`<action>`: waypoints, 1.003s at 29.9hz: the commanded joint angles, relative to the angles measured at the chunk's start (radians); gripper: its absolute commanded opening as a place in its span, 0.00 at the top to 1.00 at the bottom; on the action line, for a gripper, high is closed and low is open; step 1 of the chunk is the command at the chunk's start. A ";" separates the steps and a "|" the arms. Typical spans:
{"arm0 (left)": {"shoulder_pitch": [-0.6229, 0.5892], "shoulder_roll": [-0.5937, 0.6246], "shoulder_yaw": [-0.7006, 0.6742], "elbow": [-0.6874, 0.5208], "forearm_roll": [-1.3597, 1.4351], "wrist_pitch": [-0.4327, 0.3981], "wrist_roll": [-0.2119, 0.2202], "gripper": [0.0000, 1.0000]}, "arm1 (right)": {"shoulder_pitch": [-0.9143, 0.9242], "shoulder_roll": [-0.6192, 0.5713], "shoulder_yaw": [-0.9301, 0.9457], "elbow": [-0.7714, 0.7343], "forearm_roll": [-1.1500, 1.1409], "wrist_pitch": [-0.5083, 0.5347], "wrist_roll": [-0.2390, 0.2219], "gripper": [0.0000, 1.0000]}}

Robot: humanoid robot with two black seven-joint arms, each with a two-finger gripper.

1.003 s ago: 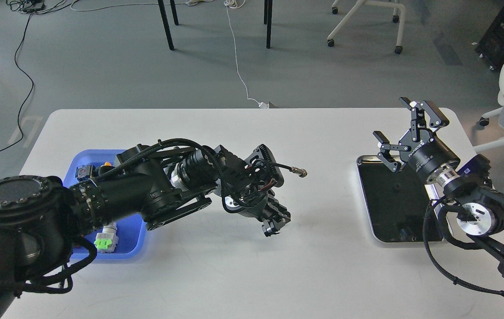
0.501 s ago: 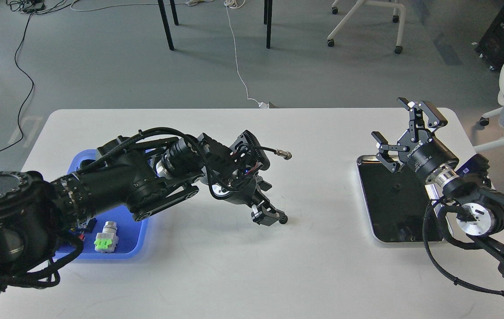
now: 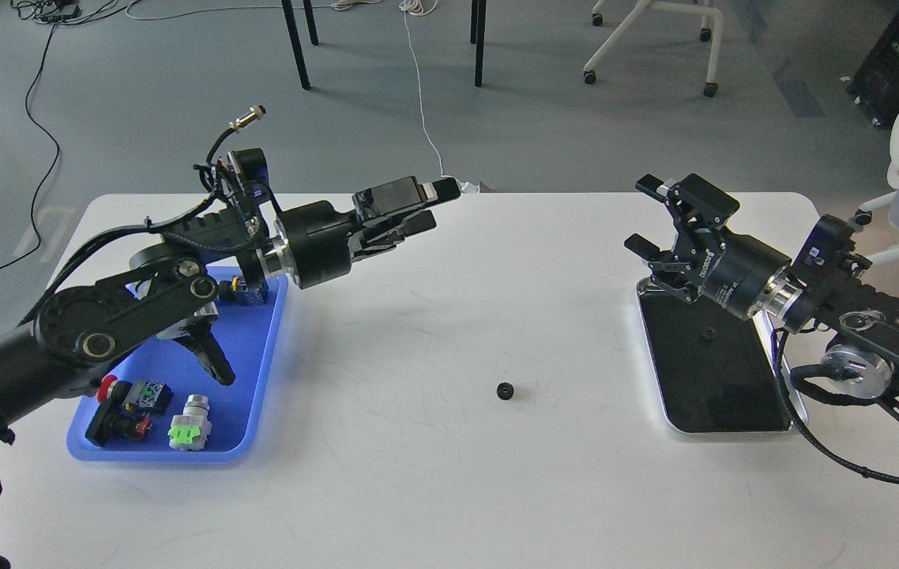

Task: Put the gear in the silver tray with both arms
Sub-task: 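Release the gear onto the table and pull the left arm back, then reach the right gripper to the gear and close on it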

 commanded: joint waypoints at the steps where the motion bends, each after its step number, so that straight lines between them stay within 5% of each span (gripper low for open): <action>1: 0.144 0.005 -0.182 -0.022 -0.028 0.006 0.000 0.02 | 0.122 0.001 -0.165 0.008 -0.219 -0.002 0.000 0.02; 9: 0.285 -0.002 -0.414 -0.038 -0.166 0.008 0.000 0.02 | 0.444 0.093 -0.588 0.023 -0.479 -0.020 0.000 0.02; 13: 0.317 -0.010 -0.490 -0.038 -0.286 0.006 0.094 0.02 | 0.533 0.203 -0.706 0.017 -0.624 -0.091 0.000 0.02; 23: 0.339 -0.012 -0.504 -0.051 -0.291 0.008 0.099 0.02 | 0.618 0.447 -0.946 -0.064 -0.662 -0.181 0.000 0.05; 30: 0.342 -0.012 -0.504 -0.061 -0.291 0.008 0.103 0.02 | 0.618 0.496 -0.993 -0.086 -0.662 -0.197 0.000 0.16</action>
